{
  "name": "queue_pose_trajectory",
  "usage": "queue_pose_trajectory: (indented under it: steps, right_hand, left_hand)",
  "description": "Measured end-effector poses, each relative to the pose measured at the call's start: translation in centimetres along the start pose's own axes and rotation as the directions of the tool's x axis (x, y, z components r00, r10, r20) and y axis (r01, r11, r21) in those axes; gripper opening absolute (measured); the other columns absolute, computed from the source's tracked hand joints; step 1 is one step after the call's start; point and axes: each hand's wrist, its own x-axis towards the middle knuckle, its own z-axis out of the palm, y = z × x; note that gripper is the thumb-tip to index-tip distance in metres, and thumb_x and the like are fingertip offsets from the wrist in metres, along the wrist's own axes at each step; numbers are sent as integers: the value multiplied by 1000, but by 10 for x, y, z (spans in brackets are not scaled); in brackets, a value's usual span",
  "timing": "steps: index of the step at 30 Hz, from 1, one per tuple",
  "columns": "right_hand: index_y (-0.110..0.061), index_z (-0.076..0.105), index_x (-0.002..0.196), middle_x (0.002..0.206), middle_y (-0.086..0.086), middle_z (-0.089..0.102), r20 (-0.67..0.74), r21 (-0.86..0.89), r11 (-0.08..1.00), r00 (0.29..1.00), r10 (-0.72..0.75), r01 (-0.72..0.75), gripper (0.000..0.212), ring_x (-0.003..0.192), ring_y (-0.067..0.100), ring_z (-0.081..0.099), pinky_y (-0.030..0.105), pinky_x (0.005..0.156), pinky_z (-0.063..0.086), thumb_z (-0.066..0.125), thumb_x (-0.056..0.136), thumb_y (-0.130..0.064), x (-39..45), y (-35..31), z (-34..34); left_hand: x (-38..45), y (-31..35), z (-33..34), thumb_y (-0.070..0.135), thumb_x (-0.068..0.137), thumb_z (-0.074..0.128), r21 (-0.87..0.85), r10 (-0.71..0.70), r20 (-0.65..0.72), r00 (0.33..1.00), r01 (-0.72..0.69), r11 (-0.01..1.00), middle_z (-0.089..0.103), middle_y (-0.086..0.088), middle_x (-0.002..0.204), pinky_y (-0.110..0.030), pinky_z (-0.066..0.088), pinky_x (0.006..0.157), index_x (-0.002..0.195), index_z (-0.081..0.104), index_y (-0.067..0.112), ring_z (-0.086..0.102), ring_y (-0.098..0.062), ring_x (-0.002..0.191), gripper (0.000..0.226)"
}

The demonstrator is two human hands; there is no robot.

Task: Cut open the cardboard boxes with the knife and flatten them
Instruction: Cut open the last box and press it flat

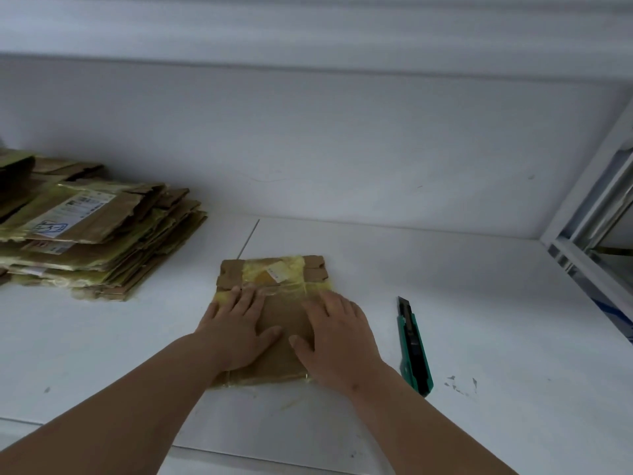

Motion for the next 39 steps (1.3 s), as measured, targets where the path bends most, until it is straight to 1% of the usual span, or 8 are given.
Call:
queue_pose_trajectory:
  steps: [4,8,15,17,20,30,34,39]
  right_hand:
    - [-25,-4,158,165,-4,-15,273,-41,997,961,-46,59,82,151,13,-17,48,122,-9,9,91,-70,3,8,13]
    - [-25,8,158,167,-5,-4,265,-50,997,963,-35,51,79,152,12,-9,53,120,-11,18,93,-70,7,8,9]
    - [-22,47,135,148,4,41,128,-117,993,992,-16,31,65,139,25,32,50,120,12,31,92,-68,29,-5,-14]
    - [-23,37,145,157,6,28,96,-106,993,995,-33,44,65,146,26,22,50,121,10,35,94,-64,43,-6,-16]
    - [-26,2,159,166,-2,-11,273,-114,990,961,-46,80,77,152,19,-13,49,122,-7,28,96,-64,51,-1,-3]
    - [-31,-3,158,165,-8,-15,321,-38,999,946,43,-32,79,150,18,-20,52,121,-10,23,95,-70,51,2,10]
    - [-38,-2,157,165,-5,-17,279,12,984,945,170,-180,81,150,26,-22,56,120,-7,23,91,-76,40,-5,14]
    - [-34,2,158,165,-1,-16,268,122,967,946,184,-223,83,149,28,-23,47,122,-5,30,91,-75,29,-8,13]
  left_hand:
    - [-3,2,12,79,67,-15,11,0,-2,1000,0,1000,-18,3,163,-44,-1,122,154,-15,22,-14,-19,150,105]
    - [-2,-1,9,64,97,12,6,15,25,1000,-15,1000,-19,2,162,-44,-2,122,155,-15,22,-15,-20,150,77]
    - [1,-7,-10,52,99,34,-47,29,53,998,-27,999,-2,5,164,-46,11,121,157,5,29,5,-22,150,68]
    - [3,-9,-22,56,95,42,-57,-2,-32,999,0,998,11,5,161,-47,17,117,153,15,36,16,-24,147,68]
    - [5,-9,-23,62,90,43,-41,-65,-44,997,64,997,-2,2,164,-48,5,120,155,3,35,-3,-26,150,81]
    - [8,-12,-9,65,94,34,-197,-156,67,986,166,966,-20,5,162,-50,3,120,156,-6,34,-18,-24,149,80]
    - [-1,-14,-14,73,85,43,-222,-338,25,941,335,916,19,-6,159,-50,28,112,155,6,27,21,-29,145,92]
    - [-10,-9,-26,41,80,58,-370,-389,62,919,384,846,50,-8,119,-40,48,91,139,32,24,50,-31,113,67]
